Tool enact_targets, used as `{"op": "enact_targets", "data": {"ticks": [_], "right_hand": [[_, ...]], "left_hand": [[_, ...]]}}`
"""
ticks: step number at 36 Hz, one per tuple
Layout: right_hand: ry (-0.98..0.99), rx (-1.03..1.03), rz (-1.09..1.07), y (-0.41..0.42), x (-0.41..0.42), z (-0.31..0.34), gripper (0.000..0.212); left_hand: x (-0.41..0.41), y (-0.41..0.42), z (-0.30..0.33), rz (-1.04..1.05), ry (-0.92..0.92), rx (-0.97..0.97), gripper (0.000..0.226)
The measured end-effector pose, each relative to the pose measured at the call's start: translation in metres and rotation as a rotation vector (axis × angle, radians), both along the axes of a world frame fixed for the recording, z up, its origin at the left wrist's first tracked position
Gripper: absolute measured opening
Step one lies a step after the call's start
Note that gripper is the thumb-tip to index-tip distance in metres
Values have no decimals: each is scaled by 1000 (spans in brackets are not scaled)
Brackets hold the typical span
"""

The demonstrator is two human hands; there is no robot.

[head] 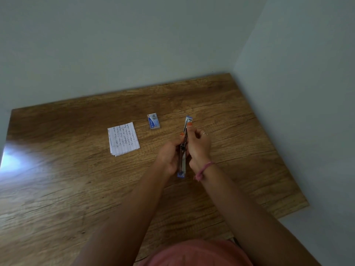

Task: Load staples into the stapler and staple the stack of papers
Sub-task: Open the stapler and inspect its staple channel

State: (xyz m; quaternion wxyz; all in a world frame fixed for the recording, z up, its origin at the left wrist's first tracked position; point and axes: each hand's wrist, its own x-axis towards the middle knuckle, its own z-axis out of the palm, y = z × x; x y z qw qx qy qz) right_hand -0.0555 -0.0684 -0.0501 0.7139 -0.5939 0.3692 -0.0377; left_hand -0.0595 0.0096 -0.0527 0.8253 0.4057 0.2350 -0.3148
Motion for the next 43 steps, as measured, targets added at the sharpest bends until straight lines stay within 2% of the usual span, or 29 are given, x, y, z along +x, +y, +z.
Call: {"op": "enact_targets", "data": {"ticks": [6,12,17,21,26,32,35,38,43], "right_hand": [[-6,140,112,-15,-8,0,30],[-68,140,106,-15,-11,-1,7],[-123,-20,49,-4,-12,-6,6],[-153,-213,71,3,-15,-12,16],[-135,-314,70,7,-12,-12,8],[-81,-402,58,6,-6,-8,12],[-72,-353,49,5,-5,-6,23],[-33,-183,41,-2,-4,-5,37],[-8,39,93,-13,-1,4,33]], "left_hand": [[3,-3,3,104,75,-106,19],[2,-4,3,88,42,-80,20],[1,-2,1,27,-6,7,21],[-1,0,0,15,-1,37,22],[-1,0,2,34,23,50,22],[0,-2,0,51,19,25,18],[-1,-2,-1,52,3,6,19],[-1,-2,0,36,-17,-10,21],[0,-3,3,87,39,-82,19]]}}
